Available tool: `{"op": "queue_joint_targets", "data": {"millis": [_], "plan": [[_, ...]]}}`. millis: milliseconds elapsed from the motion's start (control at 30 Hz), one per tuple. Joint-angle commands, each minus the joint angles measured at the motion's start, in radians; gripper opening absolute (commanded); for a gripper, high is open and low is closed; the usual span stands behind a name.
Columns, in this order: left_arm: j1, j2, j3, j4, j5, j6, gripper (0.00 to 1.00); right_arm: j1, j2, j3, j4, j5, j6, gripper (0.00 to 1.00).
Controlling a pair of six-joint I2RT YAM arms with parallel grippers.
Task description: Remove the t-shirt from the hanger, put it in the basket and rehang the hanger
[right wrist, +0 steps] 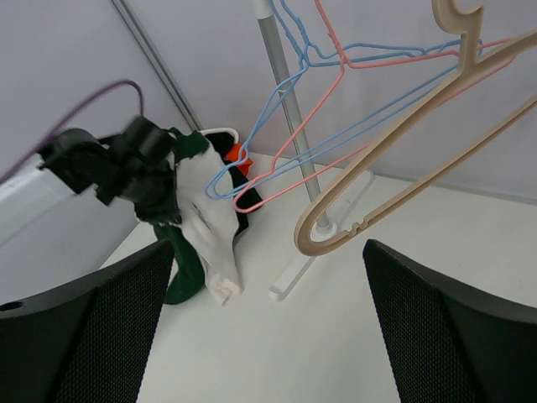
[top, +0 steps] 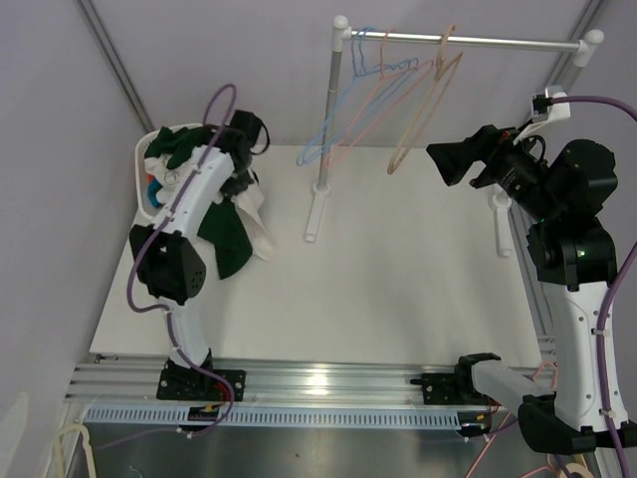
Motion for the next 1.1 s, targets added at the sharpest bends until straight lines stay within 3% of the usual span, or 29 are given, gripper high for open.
{"op": "queue_joint_targets", "data": {"millis": [0, 167, 200, 367, 533, 667, 733, 767, 833, 867, 900, 1067], "plan": [[0.108, -0.111, 0.171, 0.016, 0.12, 0.073, 0.0, -0.002, -0.003, 0.004, 0.03, -0.028, 0.007, 1.0], [0.297, 0.042, 0.561, -0.05, 0.142, 0.107, 0.01, -0.002, 0.007, 0.021, 0.03, -0.047, 0.014, 0.99], [0.323, 0.055, 0.574, -0.034, 0.15, 0.109, 0.01, -0.002, 0.007, 0.021, 0.03, -0.048, 0.017, 0.99], [0.487, 0.053, 0.473, 0.118, 0.237, 0.074, 0.01, -0.002, 0.031, 0.036, 0.029, -0.058, 0.013, 0.99], [0.486, 0.169, 0.417, 0.189, 0.263, 0.121, 0.0, -0.002, 0.051, 0.05, 0.035, -0.05, 0.023, 0.99], [0.481, 0.321, 0.431, 0.18, 0.468, 0.106, 0.02, 0.001, 0.057, 0.03, 0.086, -0.07, 0.065, 1.0], [0.481, 0.369, 0.445, 0.172, 0.567, 0.106, 0.11, 0.006, 0.059, 0.022, 0.095, -0.082, 0.082, 0.99], [0.481, 0.393, 0.459, 0.157, 0.582, 0.103, 0.32, 0.007, 0.057, 0.021, 0.098, -0.085, 0.082, 1.0], [0.48, 0.394, 0.479, 0.151, 0.624, 0.109, 0.55, 0.009, 0.054, 0.022, 0.092, -0.084, 0.08, 0.99], [0.475, 0.366, 0.514, 0.126, 0.608, 0.109, 0.79, 0.009, 0.054, 0.021, 0.092, -0.084, 0.08, 0.99], [0.471, 0.34, 0.514, 0.126, 0.593, 0.112, 0.97, 0.009, 0.053, 0.022, 0.089, -0.084, 0.079, 0.99], [0.455, 0.166, 0.477, 0.129, 0.61, 0.132, 0.99, 0.009, 0.046, 0.03, 0.078, -0.085, 0.074, 0.99]]}}
